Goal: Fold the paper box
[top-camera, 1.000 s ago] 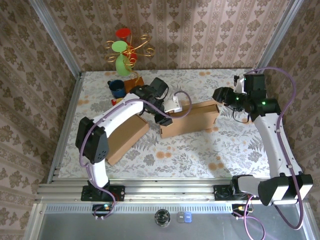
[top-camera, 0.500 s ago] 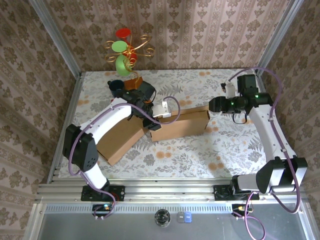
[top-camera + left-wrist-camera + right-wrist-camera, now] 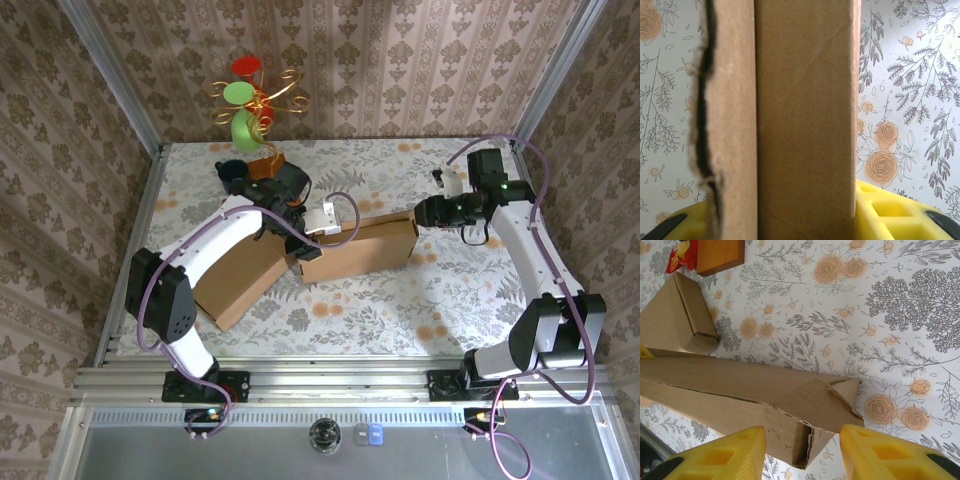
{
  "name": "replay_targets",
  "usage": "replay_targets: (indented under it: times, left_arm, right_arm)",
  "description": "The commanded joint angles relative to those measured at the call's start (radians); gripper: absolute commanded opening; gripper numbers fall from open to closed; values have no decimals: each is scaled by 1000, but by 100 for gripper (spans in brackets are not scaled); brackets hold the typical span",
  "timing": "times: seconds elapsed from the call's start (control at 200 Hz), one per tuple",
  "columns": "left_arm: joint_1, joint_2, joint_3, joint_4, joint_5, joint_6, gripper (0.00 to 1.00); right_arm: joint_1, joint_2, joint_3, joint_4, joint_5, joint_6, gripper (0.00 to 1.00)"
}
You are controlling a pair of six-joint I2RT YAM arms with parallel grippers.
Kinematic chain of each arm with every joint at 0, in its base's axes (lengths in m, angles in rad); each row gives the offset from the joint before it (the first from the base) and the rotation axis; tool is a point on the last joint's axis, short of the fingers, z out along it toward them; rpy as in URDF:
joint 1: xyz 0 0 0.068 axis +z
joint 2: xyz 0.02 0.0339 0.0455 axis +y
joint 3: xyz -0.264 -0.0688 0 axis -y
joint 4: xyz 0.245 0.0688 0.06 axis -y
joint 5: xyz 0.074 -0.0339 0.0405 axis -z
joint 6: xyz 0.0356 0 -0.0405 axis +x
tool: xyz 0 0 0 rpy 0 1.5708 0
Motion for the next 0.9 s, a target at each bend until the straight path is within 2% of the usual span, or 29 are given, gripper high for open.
replay_targets:
  times: [0.0, 0.12, 0.28, 0.505, 0.715, 0.895]
  left_arm:
    - [8, 16, 4, -57, -6, 18, 42]
    - [9, 20, 5, -60, -6, 15, 42]
    - [12, 22, 3, -60, -5, 17, 42]
    - [14, 27, 11, -60, -2, 15, 42]
    - [15, 21, 2, -57, -1, 14, 42]
    - [18, 20, 3, -54, 2, 15, 42]
  right_arm:
    - [23, 13, -3, -1, 53, -55, 46]
    - [39, -30, -12, 35, 134, -63, 46]
    - [45, -135, -60, 122, 204, -74, 57]
    - [43, -59, -61, 139, 99, -68, 60]
    - [45, -6, -31, 128, 7, -57, 53]
    - [44, -3, -31, 100, 26, -39, 42]
